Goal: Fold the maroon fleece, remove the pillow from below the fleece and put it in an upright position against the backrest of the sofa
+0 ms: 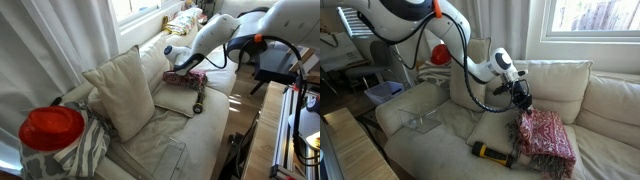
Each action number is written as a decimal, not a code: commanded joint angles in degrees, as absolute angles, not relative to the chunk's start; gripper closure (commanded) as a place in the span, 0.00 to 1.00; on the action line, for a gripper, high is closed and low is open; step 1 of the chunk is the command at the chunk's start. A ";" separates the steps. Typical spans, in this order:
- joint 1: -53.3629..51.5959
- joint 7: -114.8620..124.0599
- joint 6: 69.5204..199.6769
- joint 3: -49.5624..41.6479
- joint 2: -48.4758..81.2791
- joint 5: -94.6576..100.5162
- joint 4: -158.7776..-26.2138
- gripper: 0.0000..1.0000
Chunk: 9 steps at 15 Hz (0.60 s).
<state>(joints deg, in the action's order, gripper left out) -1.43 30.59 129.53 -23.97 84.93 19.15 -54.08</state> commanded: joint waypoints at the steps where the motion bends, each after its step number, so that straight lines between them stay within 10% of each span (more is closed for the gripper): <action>1: 3.84 33.32 121.89 -22.99 86.02 21.82 -48.81 0.96; 9: 10.41 35.55 119.29 -17.33 85.68 24.70 -47.13 0.96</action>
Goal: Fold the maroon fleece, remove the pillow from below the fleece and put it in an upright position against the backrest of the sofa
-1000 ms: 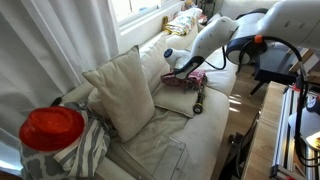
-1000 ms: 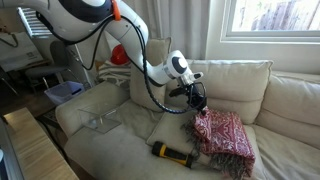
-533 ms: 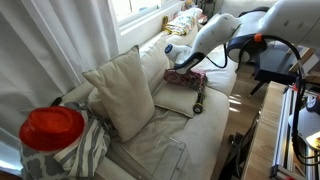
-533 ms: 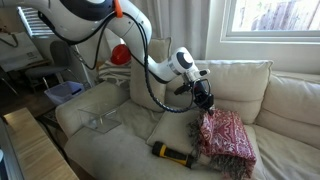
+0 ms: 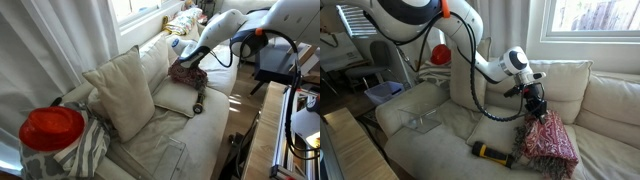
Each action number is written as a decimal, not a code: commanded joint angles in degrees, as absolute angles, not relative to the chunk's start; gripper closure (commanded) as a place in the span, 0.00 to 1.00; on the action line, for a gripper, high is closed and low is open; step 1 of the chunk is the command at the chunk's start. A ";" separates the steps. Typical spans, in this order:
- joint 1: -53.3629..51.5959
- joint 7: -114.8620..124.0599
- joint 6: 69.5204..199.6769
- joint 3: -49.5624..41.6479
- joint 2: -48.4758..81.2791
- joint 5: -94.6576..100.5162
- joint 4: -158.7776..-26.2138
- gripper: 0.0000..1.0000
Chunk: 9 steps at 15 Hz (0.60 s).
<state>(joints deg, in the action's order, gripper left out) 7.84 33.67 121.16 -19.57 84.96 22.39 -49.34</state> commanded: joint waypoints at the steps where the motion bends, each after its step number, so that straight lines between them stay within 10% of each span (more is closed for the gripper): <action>1: 10.75 35.83 119.51 -16.98 85.64 25.10 -47.01 0.96; 9: 12.19 52.89 121.92 -17.91 85.68 25.75 -44.92 0.96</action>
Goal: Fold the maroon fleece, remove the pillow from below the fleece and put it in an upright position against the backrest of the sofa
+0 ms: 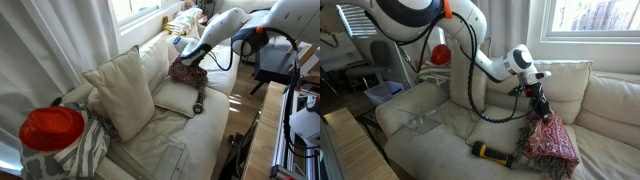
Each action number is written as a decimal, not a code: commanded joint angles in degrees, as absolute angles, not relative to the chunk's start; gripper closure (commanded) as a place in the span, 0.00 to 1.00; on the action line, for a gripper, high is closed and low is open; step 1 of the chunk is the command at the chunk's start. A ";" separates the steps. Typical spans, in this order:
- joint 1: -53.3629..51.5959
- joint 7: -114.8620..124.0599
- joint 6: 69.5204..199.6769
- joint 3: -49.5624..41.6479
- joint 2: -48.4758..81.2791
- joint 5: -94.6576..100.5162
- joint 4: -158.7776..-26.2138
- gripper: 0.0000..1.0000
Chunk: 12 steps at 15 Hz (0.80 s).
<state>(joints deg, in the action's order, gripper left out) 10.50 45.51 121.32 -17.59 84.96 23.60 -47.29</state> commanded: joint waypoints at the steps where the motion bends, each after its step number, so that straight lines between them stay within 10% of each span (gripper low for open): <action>1: 12.25 55.65 121.55 -18.18 85.69 25.94 -44.57 0.96; 2: 12.62 55.80 119.53 -17.38 85.73 25.41 -43.86 0.60; 12: 10.67 38.81 113.18 -16.15 85.98 17.08 -38.66 0.00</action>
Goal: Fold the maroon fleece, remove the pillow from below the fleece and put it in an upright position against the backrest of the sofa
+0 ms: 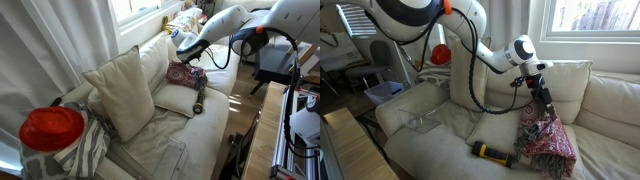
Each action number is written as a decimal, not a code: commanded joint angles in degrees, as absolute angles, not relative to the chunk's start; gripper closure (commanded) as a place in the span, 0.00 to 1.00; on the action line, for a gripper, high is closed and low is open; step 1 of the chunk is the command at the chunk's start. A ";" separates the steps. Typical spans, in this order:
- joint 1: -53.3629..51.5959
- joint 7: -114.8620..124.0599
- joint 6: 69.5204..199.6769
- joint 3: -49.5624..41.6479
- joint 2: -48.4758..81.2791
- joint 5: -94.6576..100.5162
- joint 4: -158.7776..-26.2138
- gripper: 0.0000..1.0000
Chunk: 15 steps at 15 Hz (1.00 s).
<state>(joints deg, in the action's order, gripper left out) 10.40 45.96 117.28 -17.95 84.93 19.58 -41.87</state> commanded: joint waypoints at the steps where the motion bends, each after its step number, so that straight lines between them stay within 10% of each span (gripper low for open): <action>1: 10.54 35.37 113.56 -15.18 85.93 16.73 -38.83 0.00; 15: 4.11 19.09 114.95 -11.33 85.10 15.52 -44.98 0.00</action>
<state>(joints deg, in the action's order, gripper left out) 4.59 19.49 114.92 -10.31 85.09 16.74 -44.98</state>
